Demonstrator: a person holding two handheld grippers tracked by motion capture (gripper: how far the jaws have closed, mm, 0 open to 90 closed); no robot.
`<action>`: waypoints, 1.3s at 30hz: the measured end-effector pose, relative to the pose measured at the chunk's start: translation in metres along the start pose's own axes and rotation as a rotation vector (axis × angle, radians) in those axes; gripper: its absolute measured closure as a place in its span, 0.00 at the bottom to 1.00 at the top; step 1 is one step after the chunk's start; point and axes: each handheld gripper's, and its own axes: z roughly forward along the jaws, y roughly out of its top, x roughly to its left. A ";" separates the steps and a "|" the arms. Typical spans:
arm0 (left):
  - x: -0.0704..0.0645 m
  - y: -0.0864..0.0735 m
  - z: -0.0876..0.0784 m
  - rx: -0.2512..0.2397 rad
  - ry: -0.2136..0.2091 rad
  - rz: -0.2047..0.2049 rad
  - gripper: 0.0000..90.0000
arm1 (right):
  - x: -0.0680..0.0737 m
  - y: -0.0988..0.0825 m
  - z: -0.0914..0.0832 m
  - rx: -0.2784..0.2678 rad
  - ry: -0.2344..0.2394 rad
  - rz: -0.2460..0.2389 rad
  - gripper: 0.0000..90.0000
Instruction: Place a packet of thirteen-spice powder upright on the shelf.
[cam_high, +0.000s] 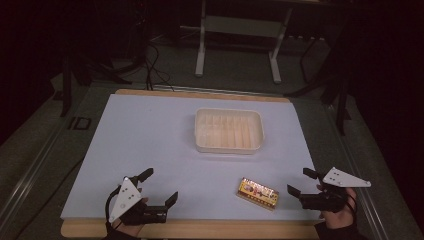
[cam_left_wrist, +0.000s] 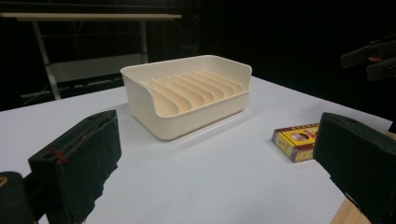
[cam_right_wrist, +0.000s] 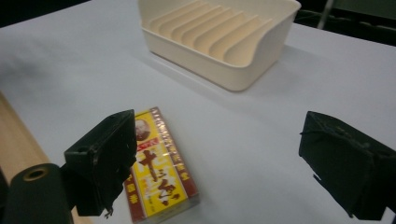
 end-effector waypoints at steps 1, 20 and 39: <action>0.000 0.000 0.000 0.000 0.000 0.000 0.02 | 0.001 0.001 0.001 0.010 0.009 -0.010 0.13; -0.007 0.000 0.004 0.012 -0.037 0.006 0.02 | 0.037 0.012 0.043 0.251 0.222 -0.217 0.11; -0.008 0.000 0.004 0.019 -0.053 0.003 0.02 | 0.051 0.026 0.085 0.478 0.282 -0.347 0.11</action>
